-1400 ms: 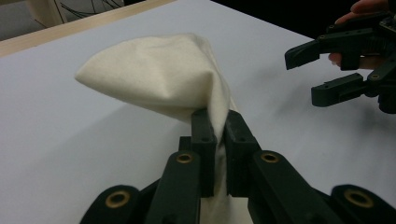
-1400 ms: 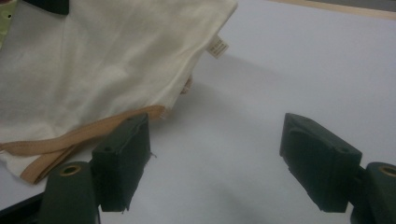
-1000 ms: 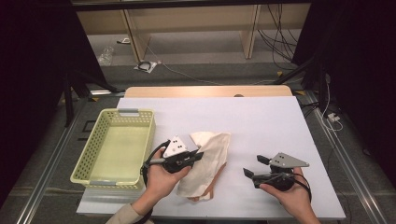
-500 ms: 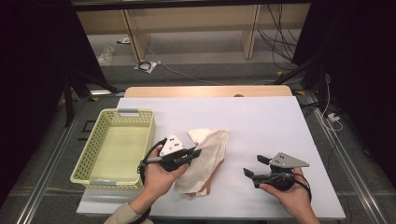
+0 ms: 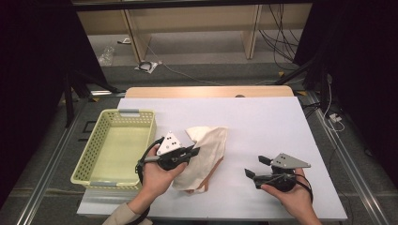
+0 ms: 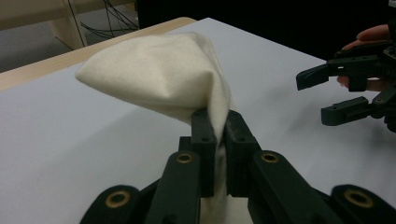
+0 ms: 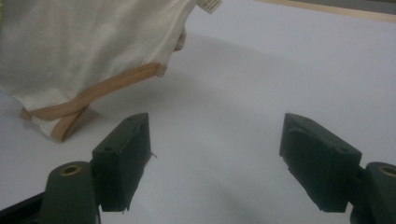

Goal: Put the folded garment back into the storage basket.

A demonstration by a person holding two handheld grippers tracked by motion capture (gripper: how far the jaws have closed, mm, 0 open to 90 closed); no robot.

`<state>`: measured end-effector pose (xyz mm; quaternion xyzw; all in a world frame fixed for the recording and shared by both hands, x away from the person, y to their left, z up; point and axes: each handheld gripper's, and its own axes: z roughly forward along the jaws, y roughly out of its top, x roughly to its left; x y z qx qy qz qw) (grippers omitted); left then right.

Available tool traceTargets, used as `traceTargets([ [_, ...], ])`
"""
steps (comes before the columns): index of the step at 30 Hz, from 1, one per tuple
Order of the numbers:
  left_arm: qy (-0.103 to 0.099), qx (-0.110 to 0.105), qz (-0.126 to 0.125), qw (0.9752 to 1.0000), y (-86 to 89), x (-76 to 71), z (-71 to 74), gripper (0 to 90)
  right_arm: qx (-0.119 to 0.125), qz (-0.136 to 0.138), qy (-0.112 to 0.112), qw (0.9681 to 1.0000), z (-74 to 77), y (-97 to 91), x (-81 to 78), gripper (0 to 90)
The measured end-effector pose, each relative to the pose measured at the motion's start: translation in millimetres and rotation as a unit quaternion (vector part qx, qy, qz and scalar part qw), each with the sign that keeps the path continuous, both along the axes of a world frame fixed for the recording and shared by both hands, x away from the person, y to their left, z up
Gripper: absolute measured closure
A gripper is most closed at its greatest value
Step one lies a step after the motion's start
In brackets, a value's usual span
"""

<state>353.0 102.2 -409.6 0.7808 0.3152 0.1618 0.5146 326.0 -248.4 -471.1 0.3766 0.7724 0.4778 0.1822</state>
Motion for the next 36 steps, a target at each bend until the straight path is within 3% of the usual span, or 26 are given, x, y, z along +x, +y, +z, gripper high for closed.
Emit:
traceTargets([
  [21, -0.008, -0.006, 0.011, 0.9999, 7.1, 1.7, 5.5, 84.0, -0.002, -0.001, -0.001, 1.0000, 0.1, -0.2, 0.0, 25.9],
  [36, -0.023, -0.025, 0.022, 0.9992, 10.8, 2.1, 7.3, 84.0, -0.001, 0.000, -0.002, 1.0000, -0.1, 0.1, 0.2, 26.0],
])
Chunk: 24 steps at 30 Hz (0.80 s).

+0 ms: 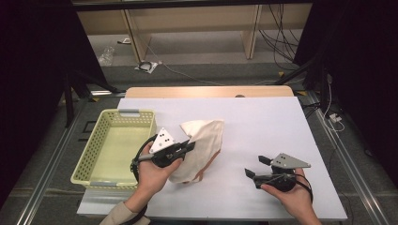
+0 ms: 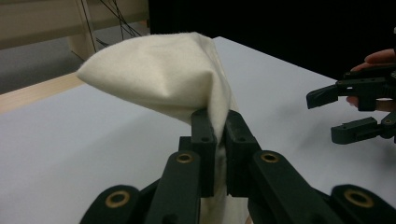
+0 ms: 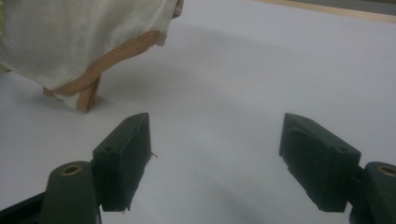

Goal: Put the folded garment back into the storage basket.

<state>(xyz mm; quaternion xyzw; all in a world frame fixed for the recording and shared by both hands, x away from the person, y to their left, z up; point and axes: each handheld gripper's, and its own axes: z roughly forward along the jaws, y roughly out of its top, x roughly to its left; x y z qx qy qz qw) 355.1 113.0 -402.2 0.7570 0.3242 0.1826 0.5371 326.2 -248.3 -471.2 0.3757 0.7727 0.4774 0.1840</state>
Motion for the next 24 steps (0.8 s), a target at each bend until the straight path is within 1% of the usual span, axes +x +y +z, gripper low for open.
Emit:
traceTargets([
  [24, -0.007, -0.011, 0.013, 0.9998, 8.8, 2.0, 6.7, 84.0, 0.000, -0.001, -0.001, 1.0000, 0.1, -0.1, -0.1, 26.0],
])
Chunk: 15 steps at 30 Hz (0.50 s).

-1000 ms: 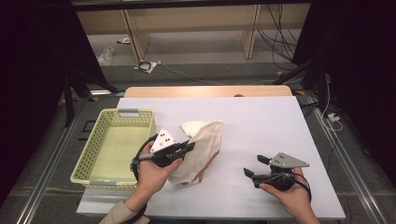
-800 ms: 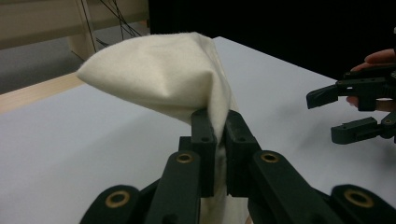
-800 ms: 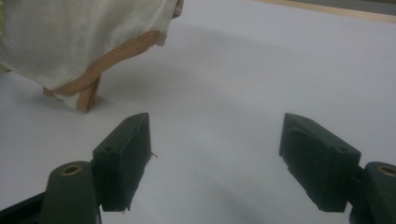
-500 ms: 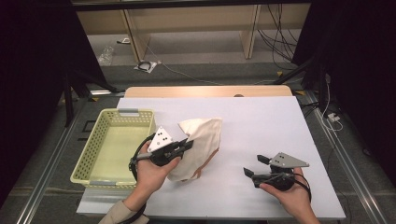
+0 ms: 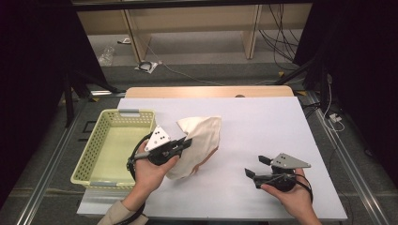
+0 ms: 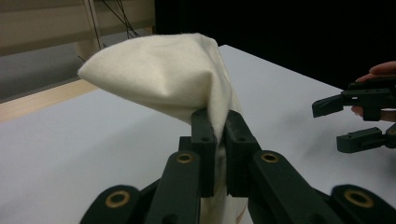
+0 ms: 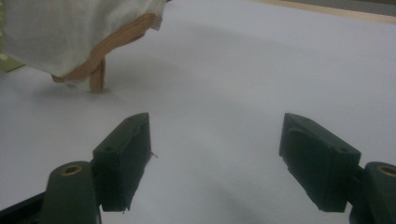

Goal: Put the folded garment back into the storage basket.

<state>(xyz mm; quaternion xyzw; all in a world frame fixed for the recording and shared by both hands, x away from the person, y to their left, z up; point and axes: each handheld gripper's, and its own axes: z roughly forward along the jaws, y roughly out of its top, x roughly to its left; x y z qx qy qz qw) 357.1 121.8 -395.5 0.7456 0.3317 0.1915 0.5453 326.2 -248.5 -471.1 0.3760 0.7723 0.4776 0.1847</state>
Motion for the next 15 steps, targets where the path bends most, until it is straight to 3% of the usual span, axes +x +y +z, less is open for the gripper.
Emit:
traceTargets([
  [15, -0.006, -0.006, 0.007, 0.9999, 6.2, 0.9, 5.0, 84.0, 0.004, 0.000, -0.003, 1.0000, -0.5, 0.6, 0.3, 26.1],
])
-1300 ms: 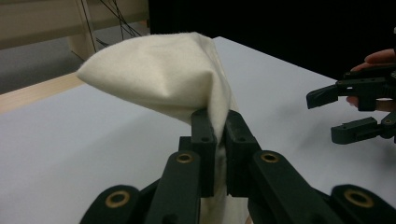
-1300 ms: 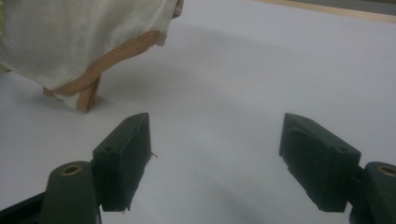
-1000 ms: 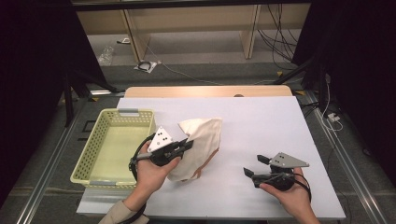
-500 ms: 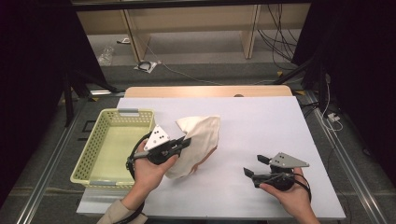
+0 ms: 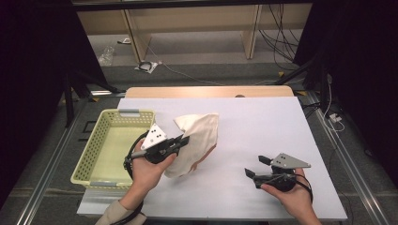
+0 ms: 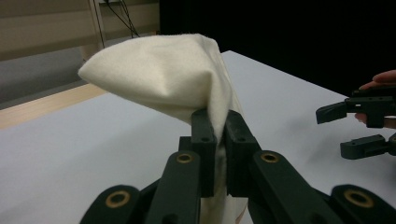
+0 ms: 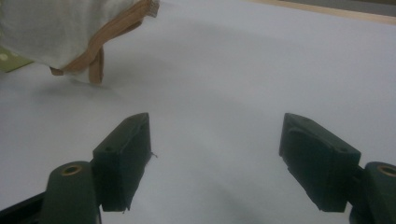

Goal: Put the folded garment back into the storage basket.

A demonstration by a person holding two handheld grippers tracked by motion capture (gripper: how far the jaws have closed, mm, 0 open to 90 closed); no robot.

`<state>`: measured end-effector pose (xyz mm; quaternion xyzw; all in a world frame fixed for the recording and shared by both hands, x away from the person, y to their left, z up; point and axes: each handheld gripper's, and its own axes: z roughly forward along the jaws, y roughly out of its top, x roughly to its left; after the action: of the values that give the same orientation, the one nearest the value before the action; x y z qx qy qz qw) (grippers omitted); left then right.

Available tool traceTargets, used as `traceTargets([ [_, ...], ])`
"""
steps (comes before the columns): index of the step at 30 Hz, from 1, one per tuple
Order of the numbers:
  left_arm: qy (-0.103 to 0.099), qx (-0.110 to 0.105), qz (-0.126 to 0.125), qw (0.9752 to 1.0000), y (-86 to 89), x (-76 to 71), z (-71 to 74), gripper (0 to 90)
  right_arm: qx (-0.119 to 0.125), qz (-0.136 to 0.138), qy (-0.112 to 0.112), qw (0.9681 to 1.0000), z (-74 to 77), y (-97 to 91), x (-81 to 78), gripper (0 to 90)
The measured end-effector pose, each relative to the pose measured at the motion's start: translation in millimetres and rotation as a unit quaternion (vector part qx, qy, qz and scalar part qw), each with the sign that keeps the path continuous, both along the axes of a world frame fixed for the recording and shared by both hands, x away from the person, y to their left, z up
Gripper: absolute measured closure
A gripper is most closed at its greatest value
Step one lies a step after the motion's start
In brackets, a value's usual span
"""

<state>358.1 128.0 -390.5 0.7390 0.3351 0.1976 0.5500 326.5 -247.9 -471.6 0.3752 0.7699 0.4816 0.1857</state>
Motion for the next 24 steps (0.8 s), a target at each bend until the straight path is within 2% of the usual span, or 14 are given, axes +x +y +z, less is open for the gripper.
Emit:
traceTargets([
  [24, -0.006, -0.007, 0.010, 0.9999, 8.2, 1.8, 5.8, 84.0, -0.002, -0.001, -0.001, 1.0000, 0.4, -0.7, -0.1, 26.1],
])
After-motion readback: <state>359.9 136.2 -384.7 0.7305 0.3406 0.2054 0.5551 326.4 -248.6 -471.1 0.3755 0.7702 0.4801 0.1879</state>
